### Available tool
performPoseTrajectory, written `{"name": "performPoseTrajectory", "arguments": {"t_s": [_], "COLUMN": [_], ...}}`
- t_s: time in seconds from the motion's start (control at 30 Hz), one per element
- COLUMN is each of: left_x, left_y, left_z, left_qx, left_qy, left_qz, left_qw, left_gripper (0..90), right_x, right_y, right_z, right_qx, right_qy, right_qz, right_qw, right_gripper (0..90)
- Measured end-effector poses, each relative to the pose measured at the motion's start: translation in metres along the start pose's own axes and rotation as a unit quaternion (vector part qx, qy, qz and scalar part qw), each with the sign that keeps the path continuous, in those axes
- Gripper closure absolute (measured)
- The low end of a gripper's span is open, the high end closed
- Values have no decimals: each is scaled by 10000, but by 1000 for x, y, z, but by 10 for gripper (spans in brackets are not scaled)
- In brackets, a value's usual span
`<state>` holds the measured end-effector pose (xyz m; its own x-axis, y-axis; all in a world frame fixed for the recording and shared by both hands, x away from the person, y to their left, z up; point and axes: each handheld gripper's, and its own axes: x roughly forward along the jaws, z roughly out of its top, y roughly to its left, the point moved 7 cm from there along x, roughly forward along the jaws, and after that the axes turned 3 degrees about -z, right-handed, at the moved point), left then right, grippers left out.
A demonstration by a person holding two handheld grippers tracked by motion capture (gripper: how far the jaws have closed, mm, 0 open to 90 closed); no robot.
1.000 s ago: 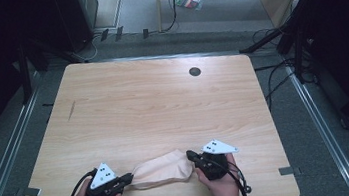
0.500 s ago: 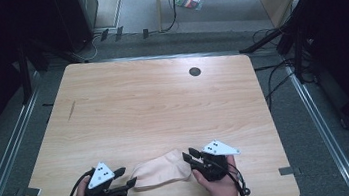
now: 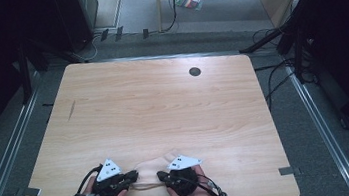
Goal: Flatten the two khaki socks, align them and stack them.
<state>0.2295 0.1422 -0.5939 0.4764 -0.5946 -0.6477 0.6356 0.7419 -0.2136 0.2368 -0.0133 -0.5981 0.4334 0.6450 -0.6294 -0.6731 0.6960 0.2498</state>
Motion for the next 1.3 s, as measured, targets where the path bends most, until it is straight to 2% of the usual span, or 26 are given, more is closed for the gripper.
{"name": "performPoseTrajectory", "arguments": {"t_s": [0.07, 0.13, 0.23, 0.3, 0.33, 0.37, 0.47, 0.5, 0.53, 0.57, 0.6, 0.63, 0.73, 0.8, 0.83, 0.87, 0.97, 1.07, 1.13, 1.2, 1.3], "left_x": [2, 6, 14, 18, 19, 15, 12, 12, 13, 13, 16, 16, 23, 25, 26, 27, 28, 28, 28, 26, 16], "left_y": [0, 2, 6, 8, 8, 10, 16, 16, 20, 20, 22, 22, 22, 24, 24, 24, 25, 26, 26, 25, 25], "left_z": [2, 5, 13, 18, 21, 25, 29, 29, 32, 32, 34, 34, 32, 29, 30, 29, 29, 30, 30, 29, 25], "left_qx": [63, 162, 214, 99, 23, -185, -335, -335, -422, -422, -455, -455, -443, -417, -448, -409, -344, -393, -434, -411, -319], "left_qy": [9, 2, -40, -117, -173, -289, -324, -324, -288, -288, -224, -224, -63, -16, -76, -54, -72, -118, -138, -133, -99], "left_qz": [116, 253, 333, 197, -33, -274, -322, -322, -364, -364, -387, -387, -389, -334, -333, -330, -266, -256, -279, -367, -302], "left_qw": [9999, 9995, 9992, 9997, 9998, 9990, 9984, 9984, 9980, 9980, 9980, 9980, 9982, 9986, 9984, 9986, 9990, 9988, 9986, 9984, 9990], "left_gripper": [845, 858, 856, 831, 782, 755, 826, 844, 865, 880, 890, 899, 900, 900, 900, 900, 900, 900, 900, 857, 836], "right_x": [-1, 0, 0, 0, 0, -2, -5, -5, 0, 0, 11, 11, 25, 32, 35, 37, 36, 32, 32, 32, 32], "right_y": [-2, -4, -7, -10, -10, -10, 0, 0, 10, 10, 18, 18, 25, 29, 31, 33, 32, 35, 35, 35, 36], "right_z": [0, 1, 3, 4, 4, 8, 20, 20, 27, 27, 30, 30, 28, 25, 23, 18, 18, 14, 14, 14, 14], "right_qx": [95, 48, 119, 205, 273, 337, 353, 353, 232, 232, 163, 163, 196, 139, 99, -2, -41, -299, -309, -434, -405], "right_qy": [-5, -79, -87, -91, -95, -110, -332, -332, -372, -372, -323, -323, -225, -130, -19, 25, 80, 99, 89, 76, 75], "right_qz": [-91, -324, -399, -413, -409, -423, -189, -189, -52, -52, 12, 12, 140, 250, 323, 354, 330, 298, 296, 238, 169], "right_qw": [9999, 9994, 9991, 9989, 9987, 9985, 9986, 9986, 9990, 9990, 9993, 9993, 9995, 9995, 9994, 9994, 9994, 9991, 9990, 9987, 9990], "right_gripper": [900, 900, 900, 900, 900, 900, 900, 900, 900, 900, 900, 900, 900, 900, 900, 900, 900, 900, 900, 900, 900]}}
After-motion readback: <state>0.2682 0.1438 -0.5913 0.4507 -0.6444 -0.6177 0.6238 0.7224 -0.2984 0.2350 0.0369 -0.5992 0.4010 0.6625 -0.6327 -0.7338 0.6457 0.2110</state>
